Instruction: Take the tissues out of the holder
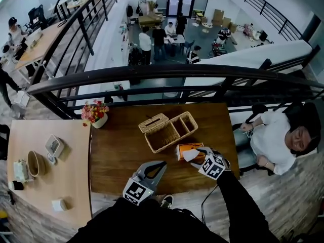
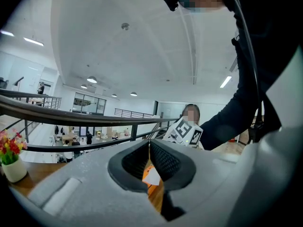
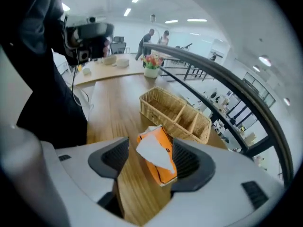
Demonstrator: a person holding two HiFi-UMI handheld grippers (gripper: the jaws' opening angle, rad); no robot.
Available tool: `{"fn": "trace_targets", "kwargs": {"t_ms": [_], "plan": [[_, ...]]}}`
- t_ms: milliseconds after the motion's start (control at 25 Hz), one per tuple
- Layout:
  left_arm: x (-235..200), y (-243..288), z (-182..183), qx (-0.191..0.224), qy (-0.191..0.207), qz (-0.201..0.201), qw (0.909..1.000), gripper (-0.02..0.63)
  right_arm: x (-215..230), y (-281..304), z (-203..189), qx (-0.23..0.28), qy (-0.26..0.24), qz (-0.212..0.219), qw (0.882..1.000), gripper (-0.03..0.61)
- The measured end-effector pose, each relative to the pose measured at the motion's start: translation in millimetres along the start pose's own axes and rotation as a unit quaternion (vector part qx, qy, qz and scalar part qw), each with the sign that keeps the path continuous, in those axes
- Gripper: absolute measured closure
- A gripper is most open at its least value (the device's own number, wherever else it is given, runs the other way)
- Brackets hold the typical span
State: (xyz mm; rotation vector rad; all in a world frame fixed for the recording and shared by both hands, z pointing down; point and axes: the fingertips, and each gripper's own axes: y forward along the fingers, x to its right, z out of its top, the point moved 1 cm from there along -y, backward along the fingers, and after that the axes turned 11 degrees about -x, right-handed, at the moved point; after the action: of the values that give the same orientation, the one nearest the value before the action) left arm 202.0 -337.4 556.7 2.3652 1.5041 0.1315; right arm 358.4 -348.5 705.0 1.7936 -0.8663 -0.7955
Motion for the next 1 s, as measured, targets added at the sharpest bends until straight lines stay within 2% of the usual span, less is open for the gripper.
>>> {"fn": "trace_targets", "kwargs": {"t_ms": [80,160,320,480,560,640,760,1000], "plan": [[2,-1,2,0.004,-0.001,-0.001,1.0,0.603,-10,-19,16,0.059,0.038,0.002,0.998,0.304],[5,-3,5,0.008,-0.004,-0.003,1.0,0.603,-19,-41,34,0.134,0.086,0.005,0.987,0.304],[10,-7,11,0.011,0.0,-0.006,0.9999,0.603,-34,-93,69,0.284,0.16,0.013,0.945,0.305],[15,-11,12,0.011,0.0,-0.006,0.9999,0.603,-50,-131,95,0.367,0.181,0.025,0.912,0.307],[17,-14,14,0.012,0.0,-0.006,0.9999,0.603,-56,-148,105,0.397,0.183,0.024,0.899,0.34],[21,-17,16,0.014,0.0,-0.006,0.9999,0.603,-60,-161,111,0.419,0.179,0.015,0.89,0.435],[26,-20,19,0.02,-0.001,-0.006,0.9998,0.603,-65,-167,116,0.429,0.176,-0.001,0.886,0.562],[31,-22,22,0.027,0.008,-0.006,0.9996,0.603,-78,-164,119,0.437,0.165,0.004,0.884,0.574]]}}
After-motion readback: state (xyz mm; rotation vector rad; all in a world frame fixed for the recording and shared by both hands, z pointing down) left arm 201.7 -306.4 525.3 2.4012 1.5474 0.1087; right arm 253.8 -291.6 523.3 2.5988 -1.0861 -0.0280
